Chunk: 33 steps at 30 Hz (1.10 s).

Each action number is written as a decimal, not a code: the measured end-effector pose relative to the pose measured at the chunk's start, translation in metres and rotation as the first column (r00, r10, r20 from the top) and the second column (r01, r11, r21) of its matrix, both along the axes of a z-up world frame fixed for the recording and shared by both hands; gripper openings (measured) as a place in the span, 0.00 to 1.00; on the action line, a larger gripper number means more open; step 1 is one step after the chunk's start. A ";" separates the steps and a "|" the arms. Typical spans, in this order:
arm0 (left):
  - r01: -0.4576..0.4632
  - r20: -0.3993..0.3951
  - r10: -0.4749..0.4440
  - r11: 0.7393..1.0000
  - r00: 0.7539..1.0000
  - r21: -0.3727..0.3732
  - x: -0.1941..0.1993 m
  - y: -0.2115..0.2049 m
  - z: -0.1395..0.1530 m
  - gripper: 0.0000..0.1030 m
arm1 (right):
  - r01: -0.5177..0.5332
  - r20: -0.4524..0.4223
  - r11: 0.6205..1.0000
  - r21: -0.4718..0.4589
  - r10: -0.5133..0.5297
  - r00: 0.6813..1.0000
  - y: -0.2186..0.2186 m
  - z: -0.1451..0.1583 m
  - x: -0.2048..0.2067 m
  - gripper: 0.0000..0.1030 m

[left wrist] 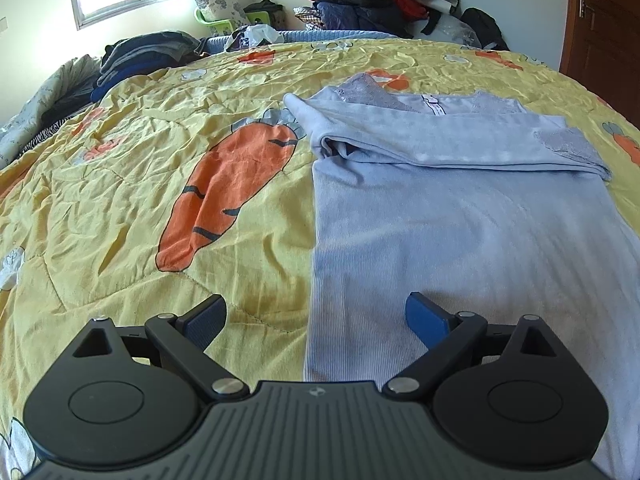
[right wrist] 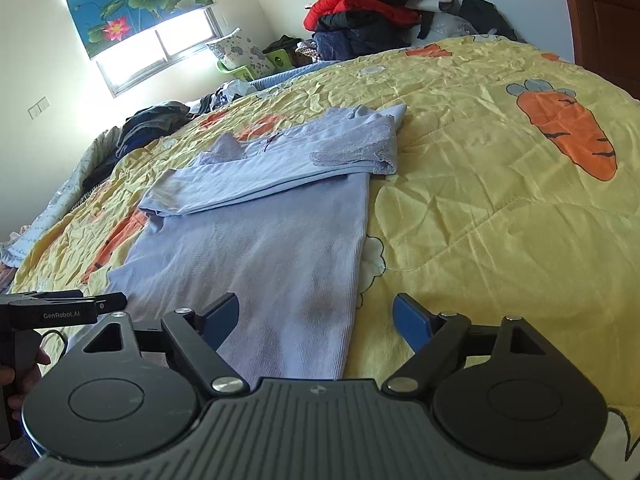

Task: Fold small clothes

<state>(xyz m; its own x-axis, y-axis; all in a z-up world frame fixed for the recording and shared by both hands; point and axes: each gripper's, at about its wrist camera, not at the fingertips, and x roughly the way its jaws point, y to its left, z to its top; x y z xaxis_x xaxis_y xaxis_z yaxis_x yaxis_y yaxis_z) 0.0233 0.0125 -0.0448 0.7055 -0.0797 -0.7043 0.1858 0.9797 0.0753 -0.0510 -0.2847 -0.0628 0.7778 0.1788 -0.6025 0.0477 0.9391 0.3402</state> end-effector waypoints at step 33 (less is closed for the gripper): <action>0.364 -0.163 -0.475 0.817 0.865 -0.448 -0.049 0.076 0.003 0.97 | -0.279 -0.021 0.958 -0.060 0.279 0.960 0.003 0.003 -0.045 0.93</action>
